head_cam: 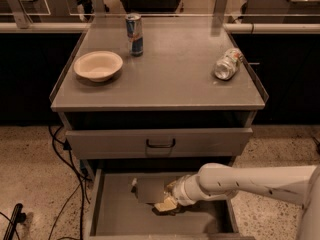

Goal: Place water bottle into middle drawer

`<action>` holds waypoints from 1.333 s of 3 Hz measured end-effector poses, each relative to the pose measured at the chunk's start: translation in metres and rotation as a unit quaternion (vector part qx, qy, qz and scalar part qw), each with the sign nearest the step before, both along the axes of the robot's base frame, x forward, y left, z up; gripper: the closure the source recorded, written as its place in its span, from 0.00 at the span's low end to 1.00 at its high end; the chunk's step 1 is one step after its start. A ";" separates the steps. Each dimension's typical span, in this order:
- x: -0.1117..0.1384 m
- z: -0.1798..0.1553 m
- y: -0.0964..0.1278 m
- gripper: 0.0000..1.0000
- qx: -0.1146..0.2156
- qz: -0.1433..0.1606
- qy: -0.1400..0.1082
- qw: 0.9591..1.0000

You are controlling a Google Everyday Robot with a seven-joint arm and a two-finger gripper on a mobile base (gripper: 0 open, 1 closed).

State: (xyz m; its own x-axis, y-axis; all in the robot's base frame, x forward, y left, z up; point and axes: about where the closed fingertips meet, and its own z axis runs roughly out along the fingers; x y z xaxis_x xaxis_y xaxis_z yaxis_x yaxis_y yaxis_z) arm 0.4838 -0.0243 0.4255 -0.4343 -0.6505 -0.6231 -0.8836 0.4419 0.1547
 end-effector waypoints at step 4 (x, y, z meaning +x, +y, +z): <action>0.011 -0.045 -0.002 0.50 -0.002 -0.022 0.007 1.000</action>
Offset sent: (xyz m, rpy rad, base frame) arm 0.0211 -0.0092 -0.0648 -0.0173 0.0186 -0.0772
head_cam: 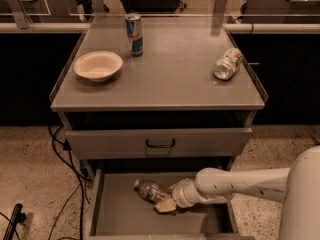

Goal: Place water bottle into middle drawer

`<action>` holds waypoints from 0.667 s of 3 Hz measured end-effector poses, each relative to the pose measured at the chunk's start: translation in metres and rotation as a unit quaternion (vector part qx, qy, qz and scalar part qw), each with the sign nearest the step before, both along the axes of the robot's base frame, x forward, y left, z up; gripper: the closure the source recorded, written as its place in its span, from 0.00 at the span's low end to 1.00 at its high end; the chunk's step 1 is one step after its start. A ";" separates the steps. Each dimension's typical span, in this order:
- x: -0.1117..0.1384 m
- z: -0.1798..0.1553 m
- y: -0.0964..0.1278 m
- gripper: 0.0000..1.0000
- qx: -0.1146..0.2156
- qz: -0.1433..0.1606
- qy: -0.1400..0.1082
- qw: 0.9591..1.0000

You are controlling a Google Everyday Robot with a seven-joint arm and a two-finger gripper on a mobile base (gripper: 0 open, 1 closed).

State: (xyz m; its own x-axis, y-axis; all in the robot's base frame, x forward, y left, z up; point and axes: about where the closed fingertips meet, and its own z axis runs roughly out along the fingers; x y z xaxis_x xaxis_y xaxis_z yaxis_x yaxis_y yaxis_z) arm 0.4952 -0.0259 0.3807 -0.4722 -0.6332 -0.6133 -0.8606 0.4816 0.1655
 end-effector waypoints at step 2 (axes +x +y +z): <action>0.000 0.000 0.000 0.03 0.000 0.000 0.000 1.000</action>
Offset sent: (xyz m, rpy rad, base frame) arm 0.0000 0.0000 0.0000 0.0000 0.0000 0.0000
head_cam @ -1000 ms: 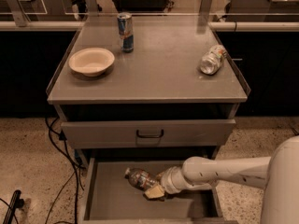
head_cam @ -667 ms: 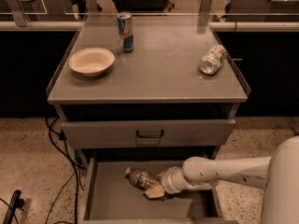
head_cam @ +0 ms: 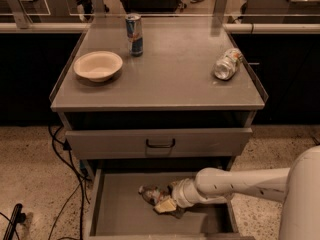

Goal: Place water bottle into middle drawer

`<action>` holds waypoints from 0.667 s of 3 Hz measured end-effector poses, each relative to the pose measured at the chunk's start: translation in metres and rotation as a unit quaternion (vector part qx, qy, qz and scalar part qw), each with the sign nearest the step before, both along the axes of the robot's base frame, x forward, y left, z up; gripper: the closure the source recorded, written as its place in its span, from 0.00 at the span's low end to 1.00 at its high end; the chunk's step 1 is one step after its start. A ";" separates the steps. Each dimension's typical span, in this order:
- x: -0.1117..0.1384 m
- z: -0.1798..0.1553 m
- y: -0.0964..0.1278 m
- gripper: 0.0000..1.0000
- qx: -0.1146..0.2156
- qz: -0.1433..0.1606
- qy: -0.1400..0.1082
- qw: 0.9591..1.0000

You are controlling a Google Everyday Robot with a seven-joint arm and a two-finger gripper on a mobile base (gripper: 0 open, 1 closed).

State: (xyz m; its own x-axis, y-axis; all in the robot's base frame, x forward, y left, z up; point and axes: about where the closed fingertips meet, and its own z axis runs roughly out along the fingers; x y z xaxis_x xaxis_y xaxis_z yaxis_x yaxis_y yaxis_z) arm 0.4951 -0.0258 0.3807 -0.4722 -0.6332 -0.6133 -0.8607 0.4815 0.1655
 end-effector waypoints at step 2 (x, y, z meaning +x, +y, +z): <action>0.000 0.000 0.000 0.00 0.000 0.000 0.000 1.000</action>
Offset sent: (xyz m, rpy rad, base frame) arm 0.0000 0.0000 0.0000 0.0000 0.0000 0.0000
